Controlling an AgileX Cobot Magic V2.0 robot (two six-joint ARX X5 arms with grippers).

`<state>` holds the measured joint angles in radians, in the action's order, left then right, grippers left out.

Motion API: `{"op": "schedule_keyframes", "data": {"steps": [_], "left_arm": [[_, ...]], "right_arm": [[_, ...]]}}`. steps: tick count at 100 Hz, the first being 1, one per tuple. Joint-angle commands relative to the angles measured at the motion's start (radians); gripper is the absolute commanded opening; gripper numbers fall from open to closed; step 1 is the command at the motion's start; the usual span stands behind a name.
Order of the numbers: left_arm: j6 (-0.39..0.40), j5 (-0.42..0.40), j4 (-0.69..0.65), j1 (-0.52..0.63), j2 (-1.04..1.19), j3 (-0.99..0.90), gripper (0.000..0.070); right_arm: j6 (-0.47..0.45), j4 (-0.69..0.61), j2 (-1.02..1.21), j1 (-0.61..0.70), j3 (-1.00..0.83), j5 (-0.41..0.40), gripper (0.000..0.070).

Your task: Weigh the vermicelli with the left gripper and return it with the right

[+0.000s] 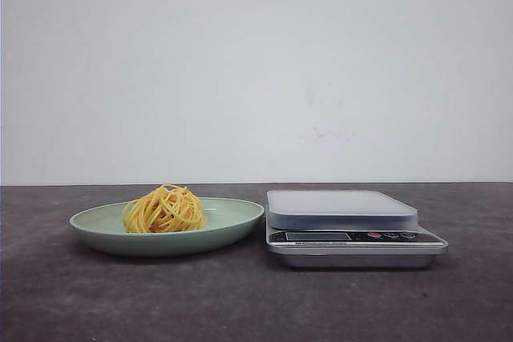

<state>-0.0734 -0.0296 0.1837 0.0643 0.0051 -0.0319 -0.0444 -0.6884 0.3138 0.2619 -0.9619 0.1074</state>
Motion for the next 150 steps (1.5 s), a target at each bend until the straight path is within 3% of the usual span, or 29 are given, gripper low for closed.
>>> {"op": "schedule_keyframes", "data": {"steps": [1, 25, 44, 64, 150], "left_arm": [[0.002, 0.001, 0.004, 0.003, -0.002, 0.018, 0.0], [0.002, 0.001, 0.004, 0.003, -0.002, 0.018, 0.0], [0.002, 0.002, 0.005, 0.003, -0.002, 0.018, 0.0], [0.002, 0.001, 0.005, 0.003, -0.002, 0.018, 0.0], [0.002, 0.002, 0.004, 0.003, -0.002, 0.018, 0.0]], "right_arm": [[0.076, 0.121, -0.052, -0.055, 0.144, -0.023, 0.0002], [0.039, 0.443, -0.237, -0.23, 0.618, -0.173, 0.0002], [-0.005, 0.532, -0.311, -0.278, 0.813, -0.181, 0.0002], [0.006, 0.53, -0.31, -0.279, 0.879, -0.106, 0.0002], [0.006, 0.539, -0.31, -0.277, 0.949, -0.107, 0.0002]]}}
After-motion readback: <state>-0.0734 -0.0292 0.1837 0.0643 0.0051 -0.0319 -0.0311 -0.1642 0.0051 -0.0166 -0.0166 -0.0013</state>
